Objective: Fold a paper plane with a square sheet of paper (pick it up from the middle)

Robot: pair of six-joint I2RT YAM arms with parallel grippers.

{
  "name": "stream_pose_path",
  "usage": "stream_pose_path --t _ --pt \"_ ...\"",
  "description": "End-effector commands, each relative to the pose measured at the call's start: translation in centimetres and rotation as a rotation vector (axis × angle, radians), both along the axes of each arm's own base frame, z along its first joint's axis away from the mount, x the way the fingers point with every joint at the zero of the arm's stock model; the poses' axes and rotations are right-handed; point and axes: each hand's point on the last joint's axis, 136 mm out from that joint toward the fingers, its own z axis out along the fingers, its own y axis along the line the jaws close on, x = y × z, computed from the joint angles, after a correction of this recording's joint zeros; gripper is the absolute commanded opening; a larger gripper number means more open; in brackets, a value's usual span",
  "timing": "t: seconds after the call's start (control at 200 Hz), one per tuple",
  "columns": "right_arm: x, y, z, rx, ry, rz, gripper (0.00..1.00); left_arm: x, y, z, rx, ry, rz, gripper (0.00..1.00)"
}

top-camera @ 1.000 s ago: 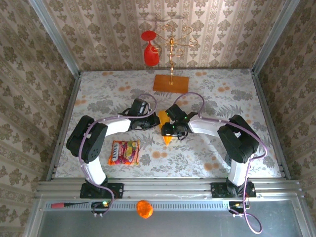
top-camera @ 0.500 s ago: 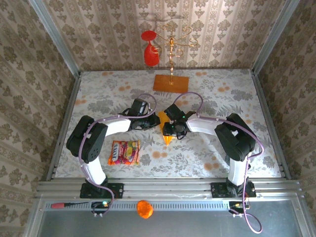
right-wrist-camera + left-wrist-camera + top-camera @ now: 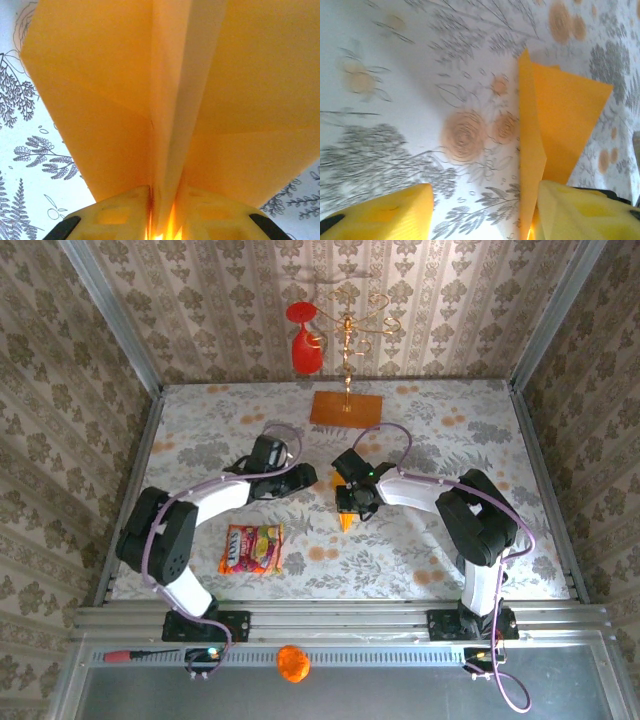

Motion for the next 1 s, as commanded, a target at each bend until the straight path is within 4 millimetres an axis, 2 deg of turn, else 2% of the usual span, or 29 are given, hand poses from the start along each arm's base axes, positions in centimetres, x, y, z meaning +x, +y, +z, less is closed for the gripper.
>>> stream_pose_path --t 0.0,0.12,0.18,0.2,0.25,0.44,0.555,0.775,0.995 --pt "0.1 -0.8 0.2 -0.065 0.002 -0.028 0.2 -0.6 4.1 -0.7 0.176 0.001 0.052 0.71" --pt "0.2 -1.2 0.1 -0.091 0.006 -0.046 0.19 -1.0 7.0 -0.9 0.283 0.002 0.101 0.87" --pt "0.3 -1.4 0.1 -0.105 0.007 -0.055 0.18 -1.4 7.7 -0.9 0.312 0.002 0.108 0.92" --pt "0.3 -1.5 0.1 -0.11 0.006 -0.057 0.18 -1.0 8.8 -0.9 0.32 0.005 0.14 0.94" --pt "0.4 -1.6 0.1 -0.117 0.007 -0.062 0.17 -1.1 9.6 -0.9 0.332 0.005 0.157 1.0" --pt "0.7 -1.9 0.1 -0.146 0.007 -0.074 0.13 -1.4 11.6 -0.5 0.351 -0.006 0.199 1.0" --pt "1.2 -2.3 0.8 -0.18 -0.012 -0.078 0.11 -1.5 12.3 -0.5 0.354 -0.002 0.211 1.0" --pt "4.4 -2.2 3.2 -0.185 -0.09 -0.058 0.09 -1.5 13.0 -0.2 0.353 -0.003 0.222 1.0" --pt "8.6 -2.5 3.2 -0.194 -0.115 -0.057 0.09 -1.8 13.5 -0.3 0.35 0.005 0.231 1.0"
